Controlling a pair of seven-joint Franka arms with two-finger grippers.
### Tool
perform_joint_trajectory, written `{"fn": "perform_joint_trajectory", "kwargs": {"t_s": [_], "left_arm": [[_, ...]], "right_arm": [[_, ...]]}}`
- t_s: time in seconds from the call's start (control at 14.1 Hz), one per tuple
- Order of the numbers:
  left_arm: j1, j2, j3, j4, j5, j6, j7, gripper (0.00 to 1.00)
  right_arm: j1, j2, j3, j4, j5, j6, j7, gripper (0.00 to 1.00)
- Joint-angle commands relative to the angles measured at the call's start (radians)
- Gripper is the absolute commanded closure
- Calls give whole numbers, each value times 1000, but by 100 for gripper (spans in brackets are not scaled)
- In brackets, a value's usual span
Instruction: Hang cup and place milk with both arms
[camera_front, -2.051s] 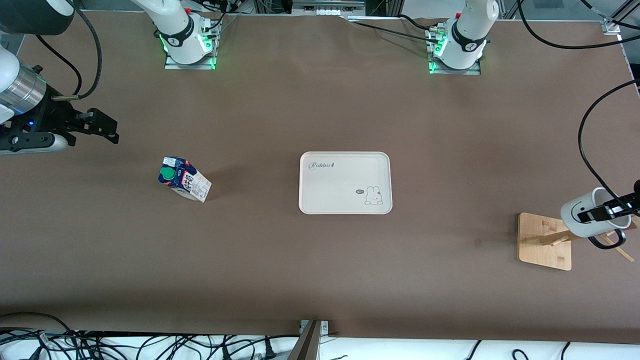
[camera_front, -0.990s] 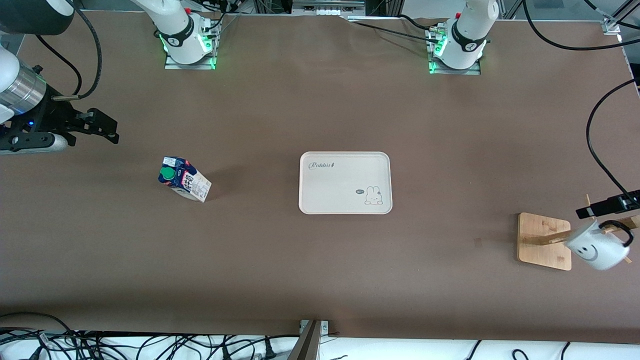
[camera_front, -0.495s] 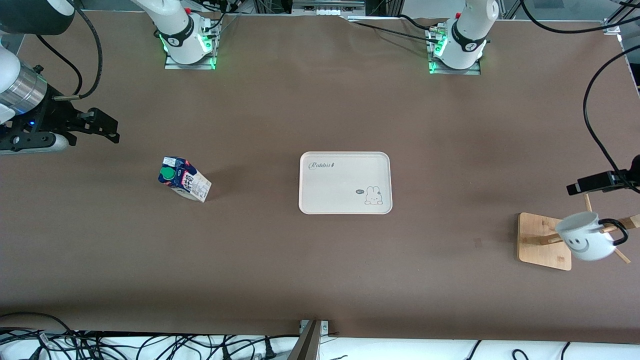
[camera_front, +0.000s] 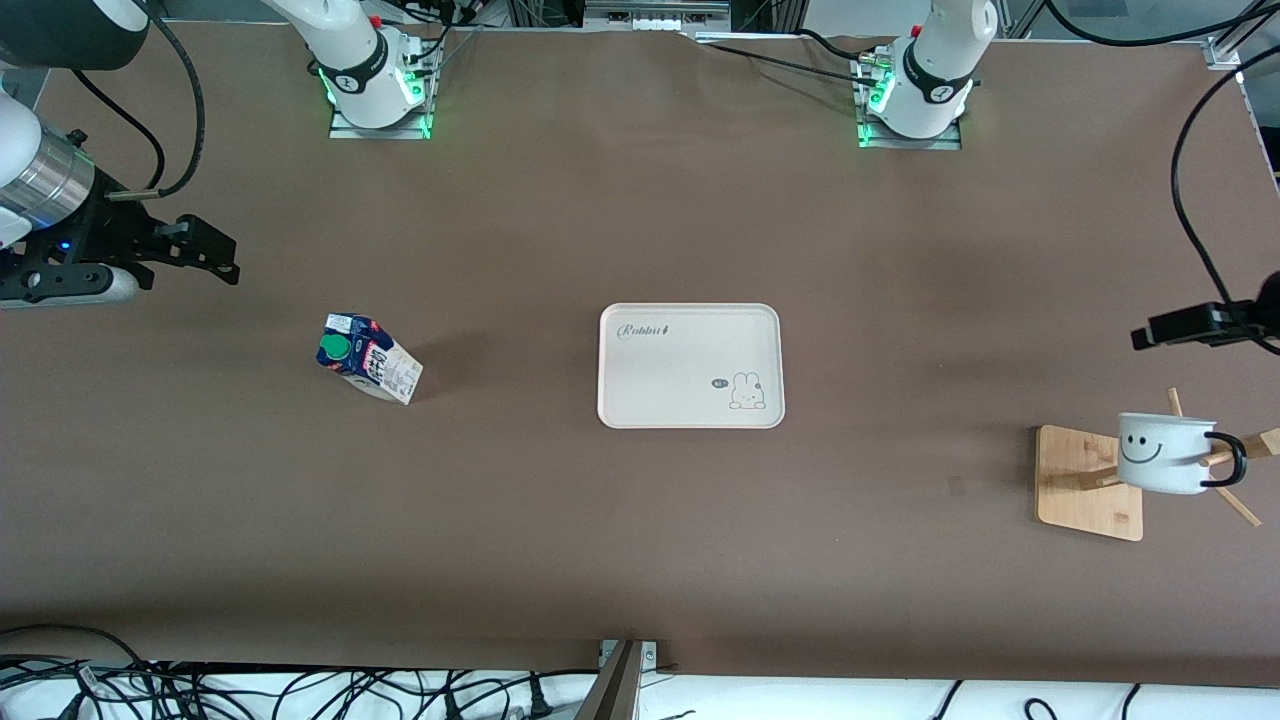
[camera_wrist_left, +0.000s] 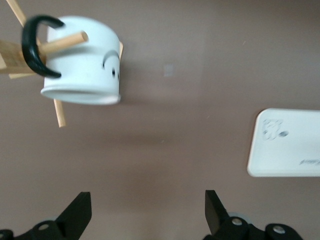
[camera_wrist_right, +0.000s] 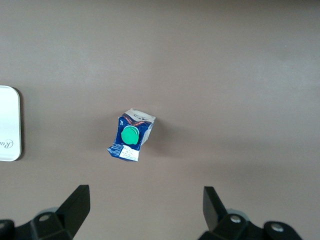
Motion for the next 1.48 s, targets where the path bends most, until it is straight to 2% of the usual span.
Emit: {"fn": "perform_joint_trajectory", "kwargs": {"t_s": [0.0, 0.21, 0.49, 0.57, 0.64, 0.71, 0.85, 1.06, 1.13, 1.41], "left_arm": [[-121, -52, 3, -2, 159, -55, 5, 0], [-135, -86, -17, -2, 70, -88, 3, 0], [-137, -97, -8, 2, 58, -82, -1, 0], [-141, -152, 4, -31, 35, -29, 0, 0], [-169, -224, 16, -147, 20, 41, -3, 0], [-216, -284, 59, -241, 16, 86, -3, 0], [-311, -347, 179, -346, 10, 166, 2, 0], [-322, -361, 268, -387, -69, 182, 16, 0], [-323, -364, 286, -400, -91, 183, 26, 0], [-323, -395, 294, -403, -39, 180, 155, 0]], "right_arm": [[-3, -1, 1, 11, -3, -6, -1, 0], [-3, -1, 3, 11, -3, -3, -1, 0], [-3, -1, 3, 11, -3, -3, -1, 0], [-3, -1, 3, 11, -3, -1, -1, 0], [-3, -1, 1, 11, -3, -1, -1, 0], [-3, -1, 3, 11, -3, -1, -1, 0], [-3, -1, 3, 11, -3, -1, -1, 0], [-3, 1, 3, 13, -4, 3, -1, 0], [-3, 2, 1, 13, -4, 15, -1, 0], [0, 4, 3, 13, -1, 20, 4, 0]]}}
